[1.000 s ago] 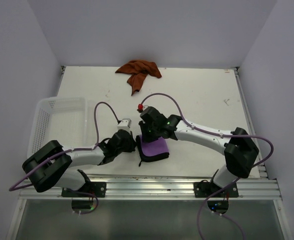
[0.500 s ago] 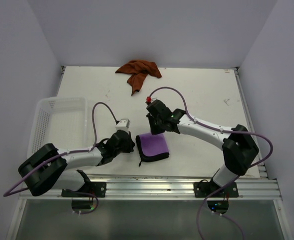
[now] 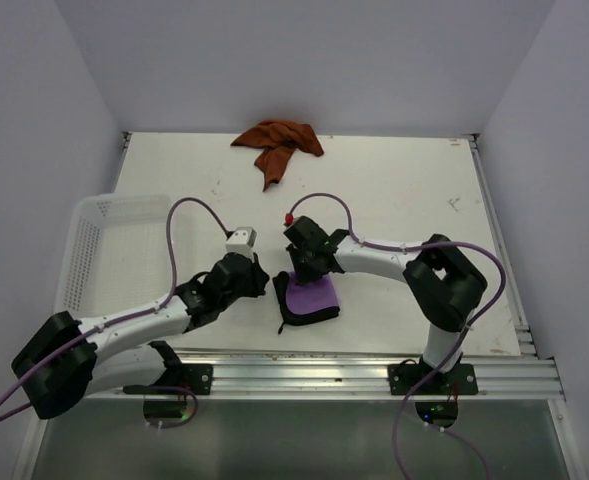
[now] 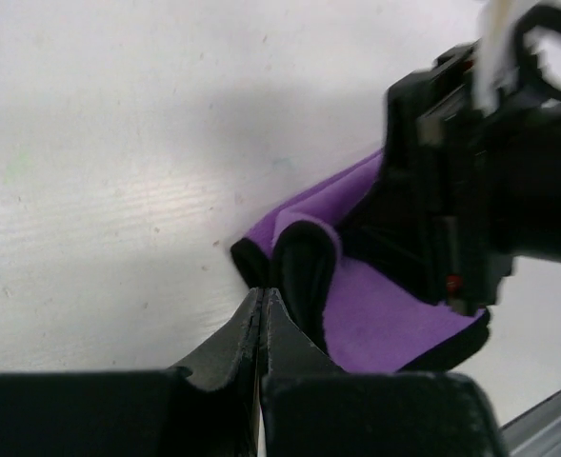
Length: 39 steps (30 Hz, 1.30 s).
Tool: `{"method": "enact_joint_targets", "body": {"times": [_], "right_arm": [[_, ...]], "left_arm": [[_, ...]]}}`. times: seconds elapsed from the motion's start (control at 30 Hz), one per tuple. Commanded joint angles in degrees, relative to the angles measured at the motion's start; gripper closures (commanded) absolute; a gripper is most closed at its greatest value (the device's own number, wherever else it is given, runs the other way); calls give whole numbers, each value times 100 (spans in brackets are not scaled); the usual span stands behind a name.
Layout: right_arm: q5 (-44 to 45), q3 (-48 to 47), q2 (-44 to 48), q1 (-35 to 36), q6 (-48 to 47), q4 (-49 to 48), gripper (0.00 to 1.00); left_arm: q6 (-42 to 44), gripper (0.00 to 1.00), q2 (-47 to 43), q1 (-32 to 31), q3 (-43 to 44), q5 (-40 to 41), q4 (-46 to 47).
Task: Roll the towels
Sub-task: Fold the towel
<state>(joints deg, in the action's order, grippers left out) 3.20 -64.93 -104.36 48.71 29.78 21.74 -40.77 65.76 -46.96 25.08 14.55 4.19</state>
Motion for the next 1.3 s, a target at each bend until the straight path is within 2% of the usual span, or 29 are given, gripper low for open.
{"method": "enact_joint_targets", "body": {"times": [0.0, 0.17, 0.33, 0.5, 0.6, 0.73, 0.8, 1.1, 1.27], "right_arm": [[-39, -134, 73, 7, 28, -117, 81], [40, -450, 362, 7, -25, 259, 62], [470, -460, 890, -63, -104, 568, 58], [576, 14, 1531, -361, -95, 612, 57], [489, 313, 1725, -598, -104, 542, 65], [313, 472, 1822, -731, -122, 437, 85], [278, 463, 1770, -740, -122, 410, 89], [84, 472, 1251, -775, -25, 120, 92], [49, 490, 1005, -810, -25, -11, 93]], "left_arm": [[359, 100, -536, -15, 445, -30, -146], [588, 100, -898, -15, 769, -391, 135], [492, 100, -512, -15, 850, -575, 337], [298, 100, -265, -24, 762, -699, 671], [298, 100, -64, -15, 788, -856, 882], [412, 100, 288, -15, 945, -1129, 1216], [430, 100, 533, -24, 1016, -1252, 1339], [509, 100, 1237, -24, 824, -1420, 1796], [544, 100, 1475, -24, 402, -1025, 1902]]}}
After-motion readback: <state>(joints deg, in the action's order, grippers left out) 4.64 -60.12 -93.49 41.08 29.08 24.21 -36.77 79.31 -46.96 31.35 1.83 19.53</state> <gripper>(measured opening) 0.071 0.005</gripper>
